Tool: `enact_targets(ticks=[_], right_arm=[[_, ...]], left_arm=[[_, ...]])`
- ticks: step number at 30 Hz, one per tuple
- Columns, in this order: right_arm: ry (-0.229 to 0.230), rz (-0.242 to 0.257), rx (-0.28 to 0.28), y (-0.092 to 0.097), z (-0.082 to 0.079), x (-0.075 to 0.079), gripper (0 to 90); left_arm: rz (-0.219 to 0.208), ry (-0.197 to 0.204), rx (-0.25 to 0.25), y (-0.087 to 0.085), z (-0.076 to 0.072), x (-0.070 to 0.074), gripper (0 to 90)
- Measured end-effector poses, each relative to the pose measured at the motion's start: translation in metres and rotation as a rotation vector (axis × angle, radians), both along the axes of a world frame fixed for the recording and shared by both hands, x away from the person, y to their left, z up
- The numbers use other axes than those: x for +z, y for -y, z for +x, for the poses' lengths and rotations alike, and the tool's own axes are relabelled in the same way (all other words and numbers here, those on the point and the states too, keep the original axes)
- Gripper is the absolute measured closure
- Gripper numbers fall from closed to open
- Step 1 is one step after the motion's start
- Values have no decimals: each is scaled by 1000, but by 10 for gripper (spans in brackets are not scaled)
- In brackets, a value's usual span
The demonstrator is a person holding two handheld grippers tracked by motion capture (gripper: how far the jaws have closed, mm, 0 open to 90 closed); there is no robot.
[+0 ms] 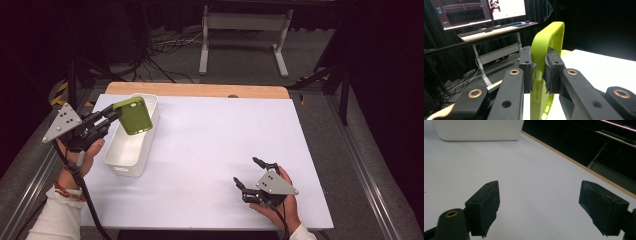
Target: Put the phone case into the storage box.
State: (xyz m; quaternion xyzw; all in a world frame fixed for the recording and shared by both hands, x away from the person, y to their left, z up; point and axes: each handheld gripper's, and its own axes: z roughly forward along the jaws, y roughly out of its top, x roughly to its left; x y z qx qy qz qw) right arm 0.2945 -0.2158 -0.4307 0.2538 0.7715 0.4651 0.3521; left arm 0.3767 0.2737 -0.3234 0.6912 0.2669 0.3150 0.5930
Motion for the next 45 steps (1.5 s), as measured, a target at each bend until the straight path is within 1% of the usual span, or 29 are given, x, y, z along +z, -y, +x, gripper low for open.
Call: enact_targets(ticks=[5, 7, 9, 10, 15, 19, 22, 24, 25, 27, 31, 32, 33, 35, 36, 39, 41, 43, 45], right_arm=[[-2, -5, 3, -1, 0, 0, 182], [-5, -5, 2, -1, 1, -1, 183], [-5, -6, 1, -1, 1, -1, 183], [-5, -6, 1, -1, 1, -1, 183], [-8, -9, 2, -1, 1, -2, 183], [-9, -14, 2, -2, 2, -3, 183], [-10, -17, 3, -2, 2, -3, 183], [-9, -21, 1, -3, 2, -4, 183], [-8, -20, 2, -3, 2, -4, 183], [-6, -21, 1, -3, 2, -4, 184], [-13, -23, 4, -3, 2, -4, 184], [-12, -22, 5, -3, 2, -4, 184], [-12, -28, 9, -4, 1, -4, 184], [-9, -26, 13, -4, 0, -4, 184], [-9, -28, 13, -5, 0, -4, 184], [-8, -25, 13, -4, 0, -4, 185], [2, -18, 16, -4, -1, -3, 187], [3, -18, 16, -4, -1, -2, 187], [1, -21, 17, -4, -1, -2, 187]], left_arm=[[-8, -7, 18, -5, 7, 1, 787], [-1, -15, 20, -6, 9, 1, 787], [-7, -12, 21, -6, 10, 1, 787], [6, -15, 23, -7, 12, 1, 787], [11, -24, 31, -9, 19, 0, 787], [28, -29, 37, -8, 24, 0, 787], [43, -28, 50, -10, 31, 0, 787], [46, -33, 49, -11, 32, 0, 787], [41, -36, 47, -12, 35, 0, 787], [48, -39, 56, -13, 38, 1, 787], [68, -40, 69, -11, 43, 2, 787], [72, -31, 69, -11, 44, 2, 787], [73, -31, 66, -10, 45, 2, 787], [86, -36, 65, -8, 47, 2, 787], [84, -38, 65, -7, 48, 1, 787], [105, -44, 77, -6, 52, 0, 787], [106, -45, 78, -5, 53, -1, 787], [105, -44, 81, -5, 54, -1, 787], [103, -53, 81, -6, 56, -3, 787]])
